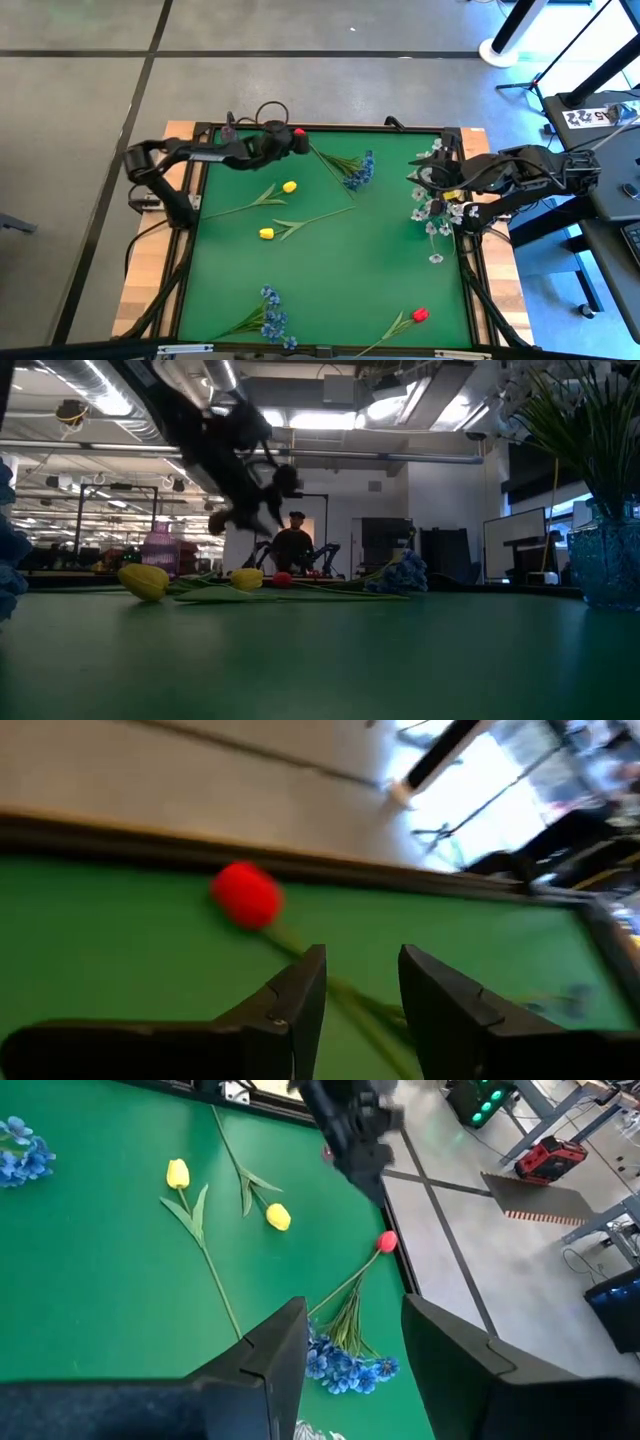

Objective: Sort flowers into vase by color
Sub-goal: Put the top red flower into the blue vase

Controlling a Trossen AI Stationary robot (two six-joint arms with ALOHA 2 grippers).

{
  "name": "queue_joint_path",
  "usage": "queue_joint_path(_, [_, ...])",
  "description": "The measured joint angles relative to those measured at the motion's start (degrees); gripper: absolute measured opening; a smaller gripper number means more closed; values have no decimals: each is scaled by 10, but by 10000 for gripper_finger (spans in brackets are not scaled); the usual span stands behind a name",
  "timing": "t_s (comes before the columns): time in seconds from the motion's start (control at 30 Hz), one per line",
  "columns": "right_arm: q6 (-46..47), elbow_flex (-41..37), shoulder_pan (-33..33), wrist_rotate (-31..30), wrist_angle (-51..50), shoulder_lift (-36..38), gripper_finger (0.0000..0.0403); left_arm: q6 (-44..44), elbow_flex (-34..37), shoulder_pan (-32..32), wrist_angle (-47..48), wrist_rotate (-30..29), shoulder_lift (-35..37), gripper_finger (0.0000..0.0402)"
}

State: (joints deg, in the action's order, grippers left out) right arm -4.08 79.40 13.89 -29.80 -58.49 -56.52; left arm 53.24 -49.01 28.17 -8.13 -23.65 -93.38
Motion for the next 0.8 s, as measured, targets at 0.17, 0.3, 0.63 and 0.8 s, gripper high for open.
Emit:
queue_joint_path(0.17, [6,0,0,-1,-1,0,166,-9,-24,31,2,56,-53,124])
queue_joint_path(0.3, [9,0,0,-2,0,0,166,-77,-87,32,10,77,-89,124])
queue_joint_path(0.63, [45,0,0,-15,-2,0,166,-530,-274,30,236,107,-149,124])
queue_joint_path(0.8, [85,0,0,-15,-6,0,166,-710,-312,39,302,151,-163,124])
